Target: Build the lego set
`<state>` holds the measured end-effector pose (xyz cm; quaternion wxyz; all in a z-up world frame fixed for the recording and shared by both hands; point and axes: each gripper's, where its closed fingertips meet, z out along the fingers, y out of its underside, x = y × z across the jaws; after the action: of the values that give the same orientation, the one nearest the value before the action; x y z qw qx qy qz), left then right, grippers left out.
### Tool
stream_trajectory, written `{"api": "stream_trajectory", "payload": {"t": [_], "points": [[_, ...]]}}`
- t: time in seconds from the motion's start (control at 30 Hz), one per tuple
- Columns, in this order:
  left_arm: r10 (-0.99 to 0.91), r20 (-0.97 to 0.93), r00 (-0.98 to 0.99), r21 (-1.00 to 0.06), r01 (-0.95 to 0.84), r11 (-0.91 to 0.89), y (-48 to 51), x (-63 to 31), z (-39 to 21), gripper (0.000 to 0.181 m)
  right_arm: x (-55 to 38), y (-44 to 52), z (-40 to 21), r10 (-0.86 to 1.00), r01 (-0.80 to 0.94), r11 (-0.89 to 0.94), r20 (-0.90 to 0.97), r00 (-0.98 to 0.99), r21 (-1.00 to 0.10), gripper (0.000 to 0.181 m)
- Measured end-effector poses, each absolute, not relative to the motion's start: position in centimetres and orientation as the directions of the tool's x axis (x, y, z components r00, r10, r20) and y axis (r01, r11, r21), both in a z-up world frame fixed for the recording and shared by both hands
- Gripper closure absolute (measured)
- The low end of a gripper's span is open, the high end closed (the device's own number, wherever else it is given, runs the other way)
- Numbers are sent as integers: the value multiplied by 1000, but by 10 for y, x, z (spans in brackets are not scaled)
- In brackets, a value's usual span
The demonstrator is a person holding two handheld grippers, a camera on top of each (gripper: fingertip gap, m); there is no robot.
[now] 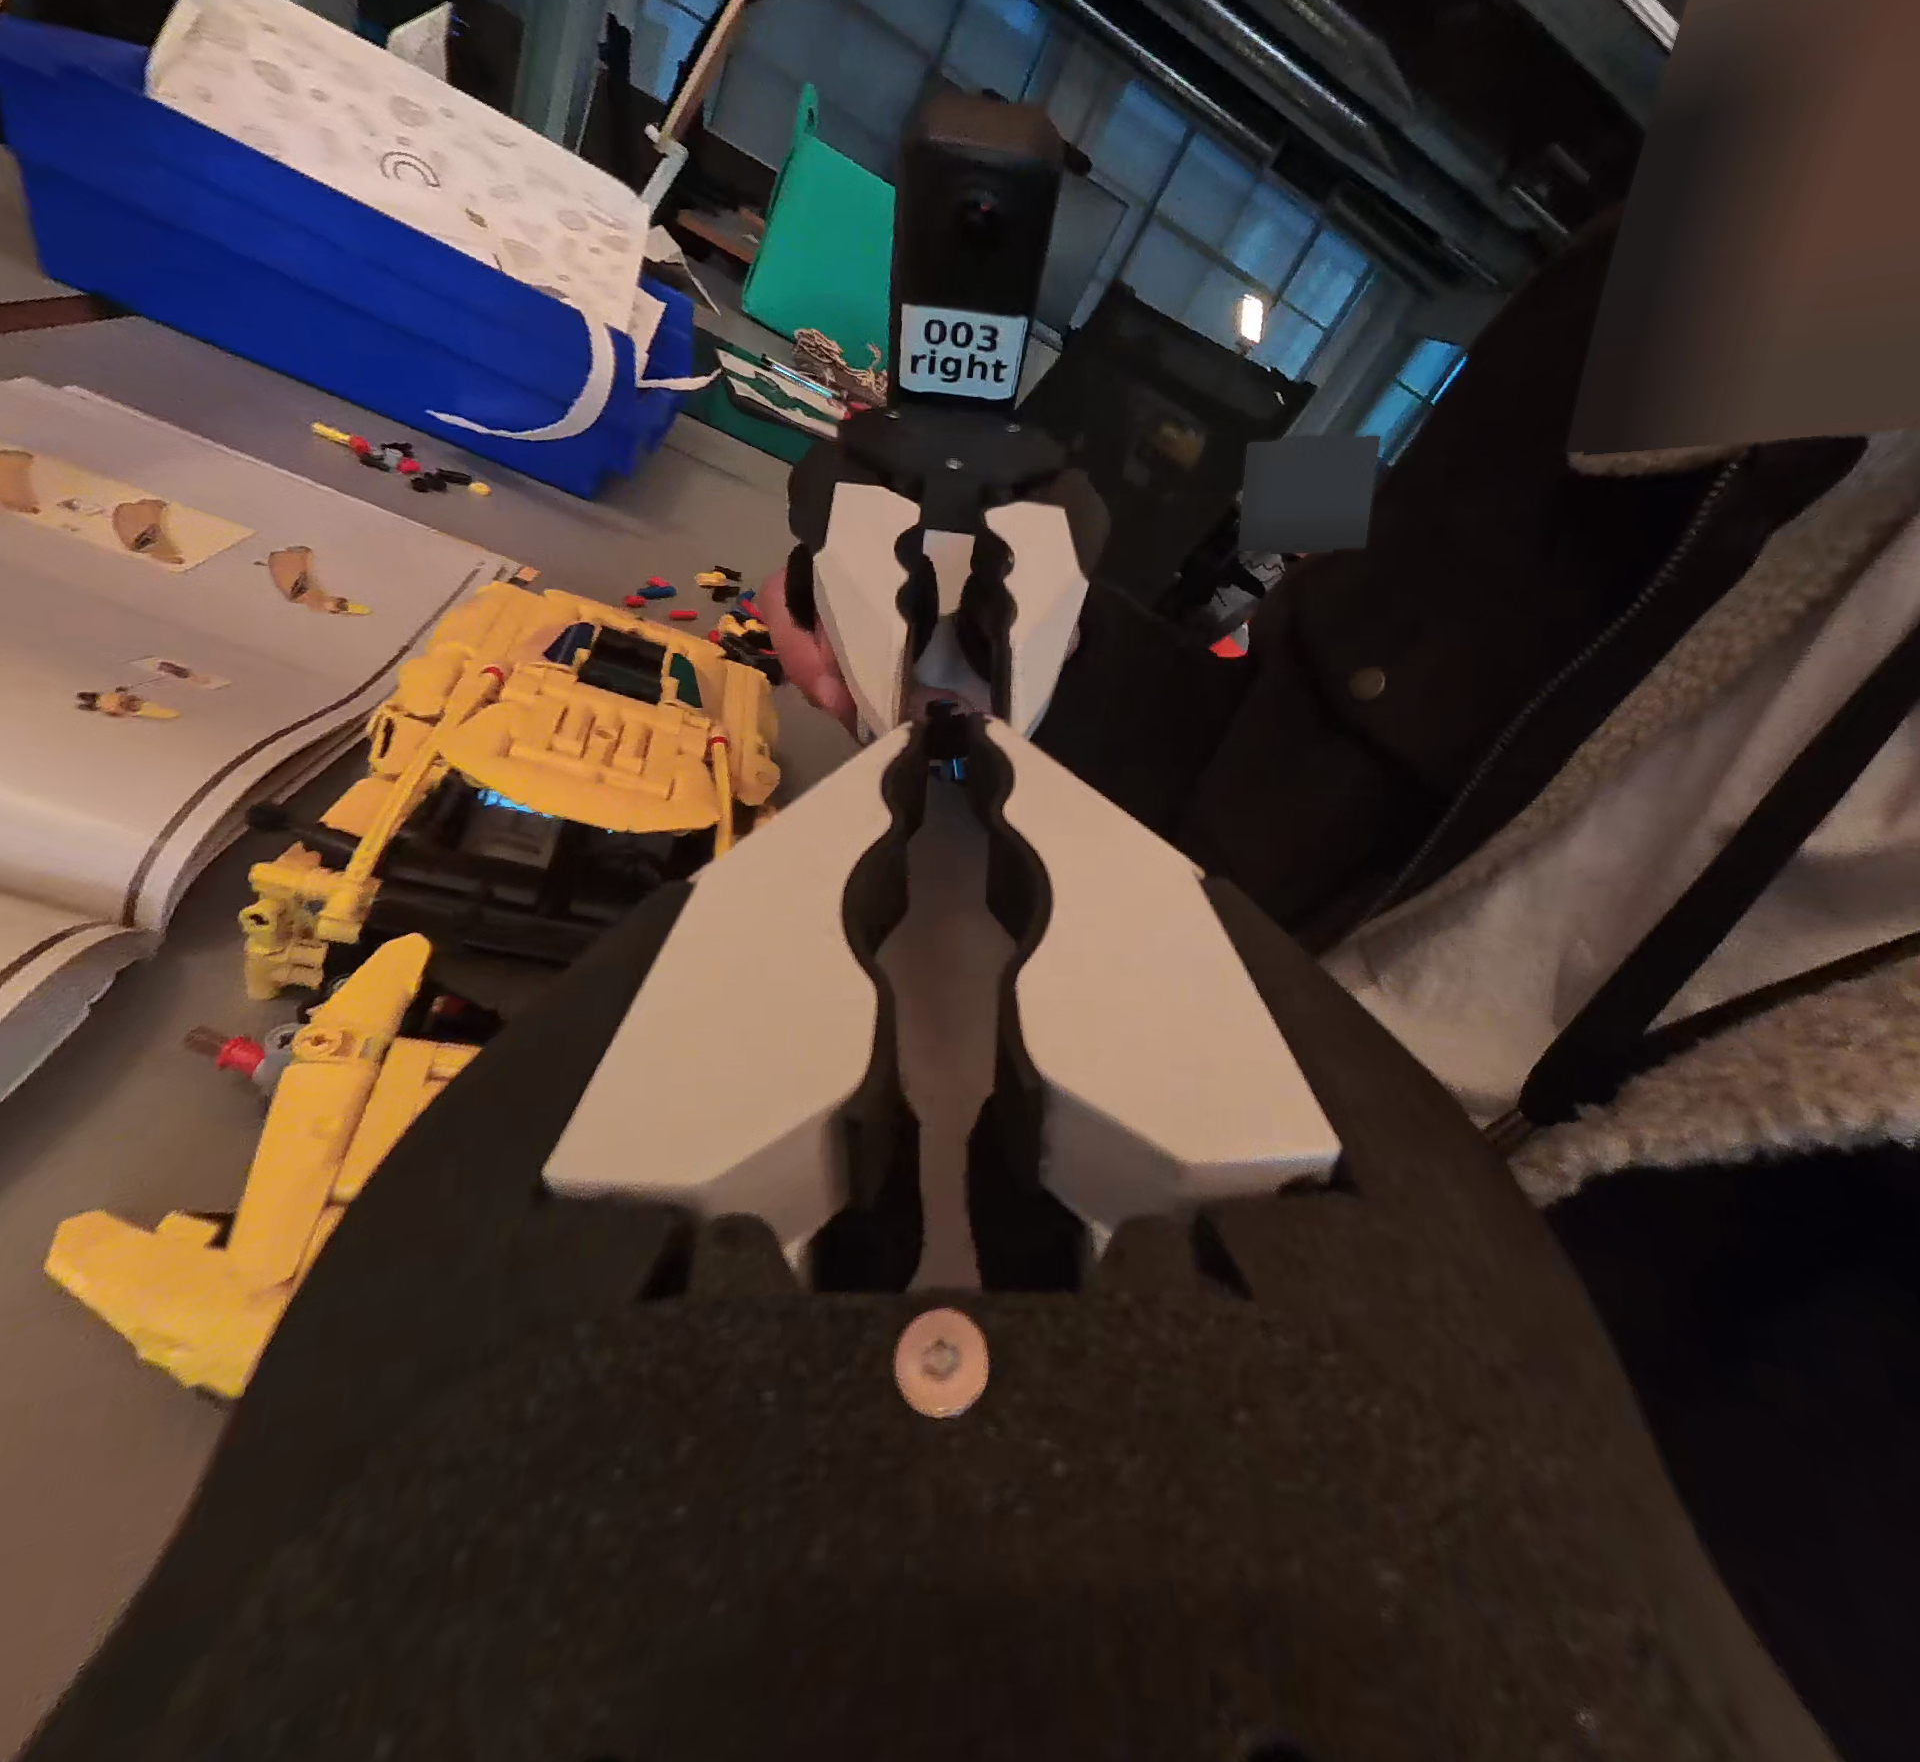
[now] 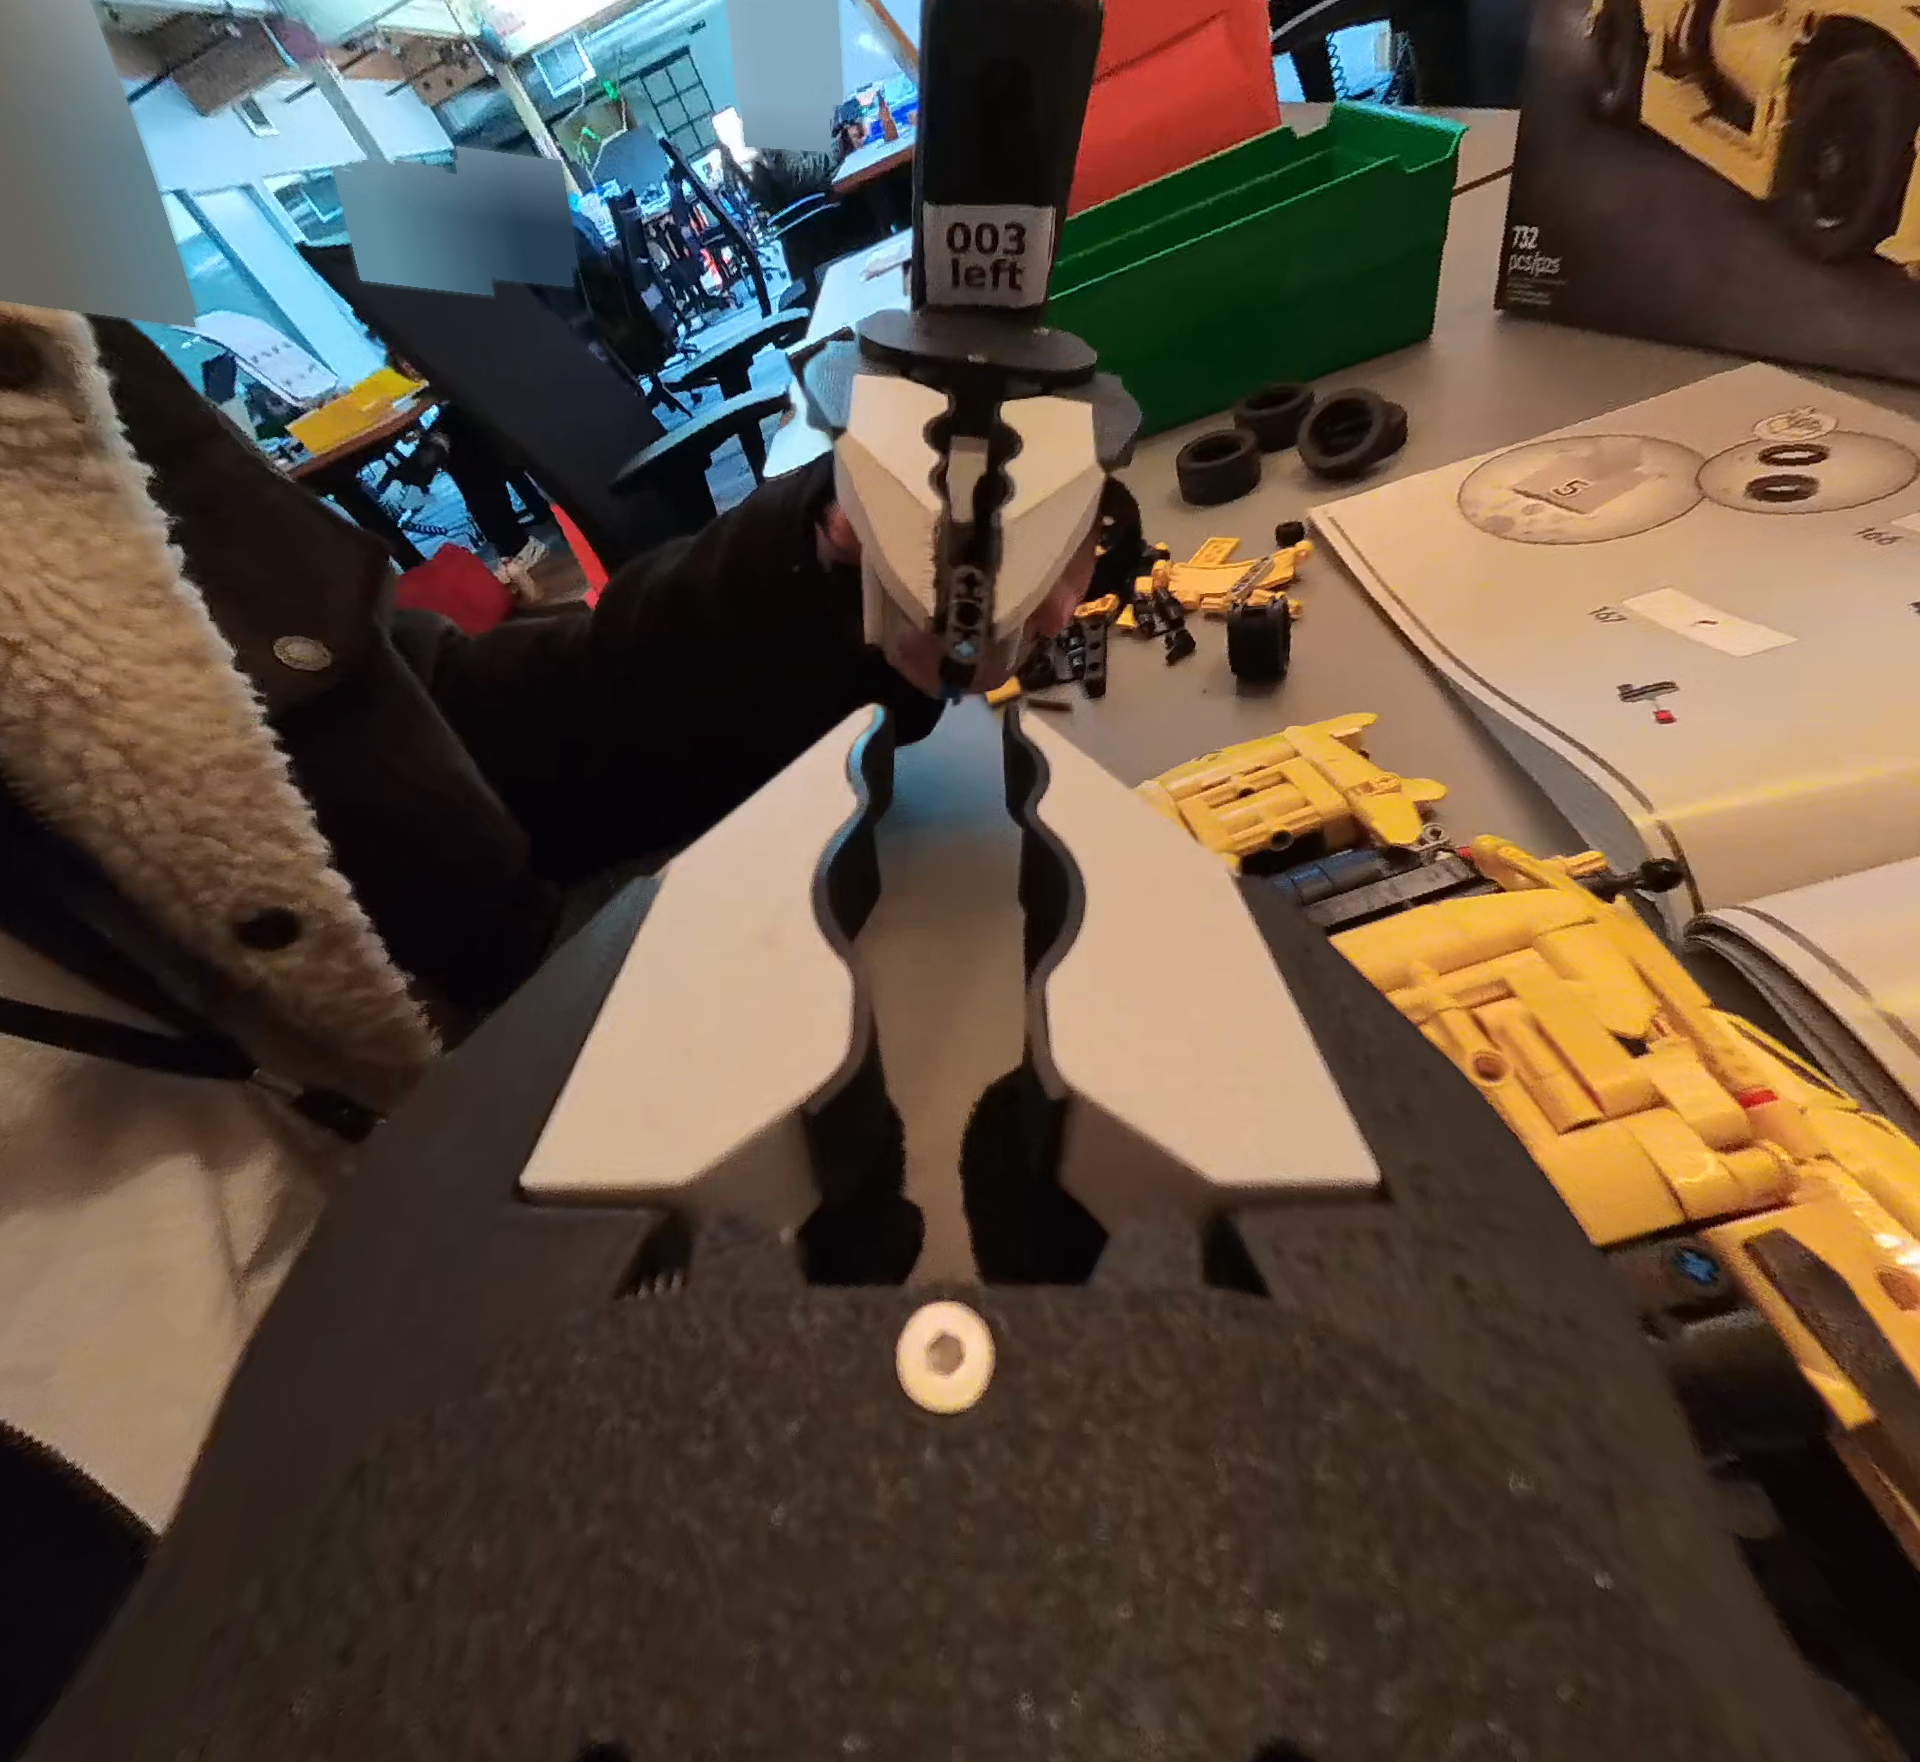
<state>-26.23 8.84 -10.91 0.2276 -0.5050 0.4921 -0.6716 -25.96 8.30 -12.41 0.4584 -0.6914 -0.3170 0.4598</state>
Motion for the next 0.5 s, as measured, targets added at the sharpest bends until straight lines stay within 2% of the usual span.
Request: {"api": "stream_trajectory", "payload": {"t": [0.2,0.4,0.5], "points": [[-809,429,-401,-903,-208,-376,82,-262,-112,174,-263,77,-123,875,40,-356,-318,366,-934,168],[-806,424,-412,-904,-239,-353,75,-259,-118,174,-263,79,-126,870,57,-353,-305,386,-934,167],[-808,423,-411,-905,-242,-350,74,-258,-119,174,-265,77,-133,875,111,-347,-279,397,-931,175]]}}
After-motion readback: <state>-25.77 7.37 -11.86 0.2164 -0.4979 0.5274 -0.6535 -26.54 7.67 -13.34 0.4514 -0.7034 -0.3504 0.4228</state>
